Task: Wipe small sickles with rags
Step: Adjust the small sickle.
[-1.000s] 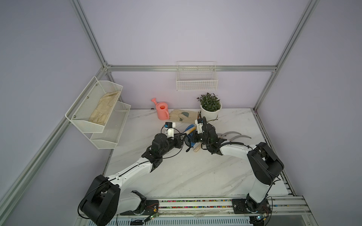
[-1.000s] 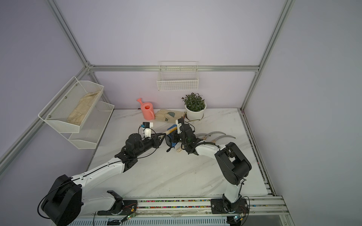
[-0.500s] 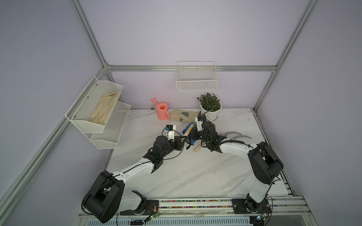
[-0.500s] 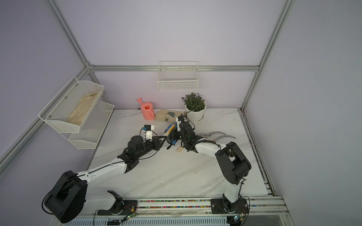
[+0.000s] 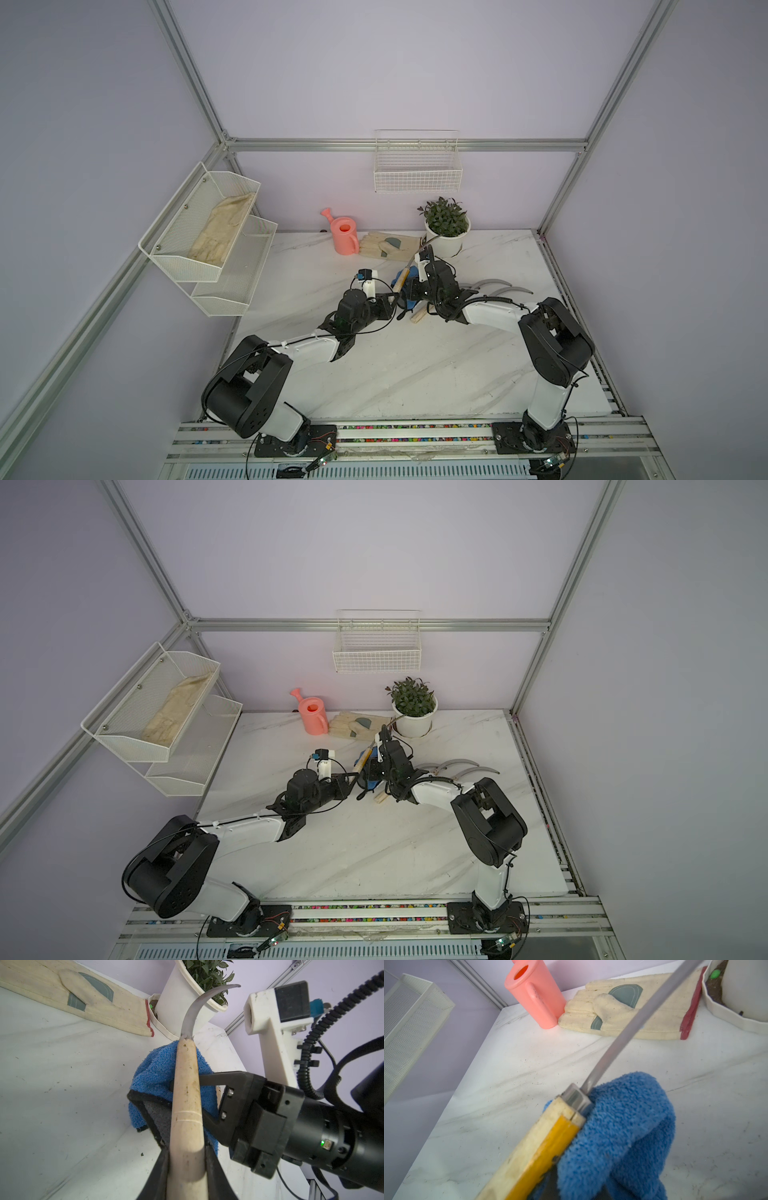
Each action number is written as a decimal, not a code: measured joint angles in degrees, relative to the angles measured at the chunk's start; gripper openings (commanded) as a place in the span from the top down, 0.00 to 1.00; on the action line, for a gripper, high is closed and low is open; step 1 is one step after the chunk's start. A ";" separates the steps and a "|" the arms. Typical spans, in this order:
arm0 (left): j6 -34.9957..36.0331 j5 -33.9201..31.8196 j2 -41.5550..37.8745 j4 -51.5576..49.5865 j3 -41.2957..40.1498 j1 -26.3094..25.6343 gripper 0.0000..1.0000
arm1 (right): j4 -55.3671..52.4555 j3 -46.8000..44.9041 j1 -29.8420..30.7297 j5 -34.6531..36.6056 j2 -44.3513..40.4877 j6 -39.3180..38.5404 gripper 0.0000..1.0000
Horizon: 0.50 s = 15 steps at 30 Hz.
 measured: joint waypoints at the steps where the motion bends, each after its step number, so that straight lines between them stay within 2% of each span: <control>1: -0.24 0.13 0.33 0.09 0.20 0.00 1.00 | -0.02 0.00 0.00 0.31 0.11 0.00 1.00; 15: -1.16 0.48 2.84 1.38 0.52 0.07 1.00 | -0.92 4.07 -0.02 0.07 3.13 -1.38 1.00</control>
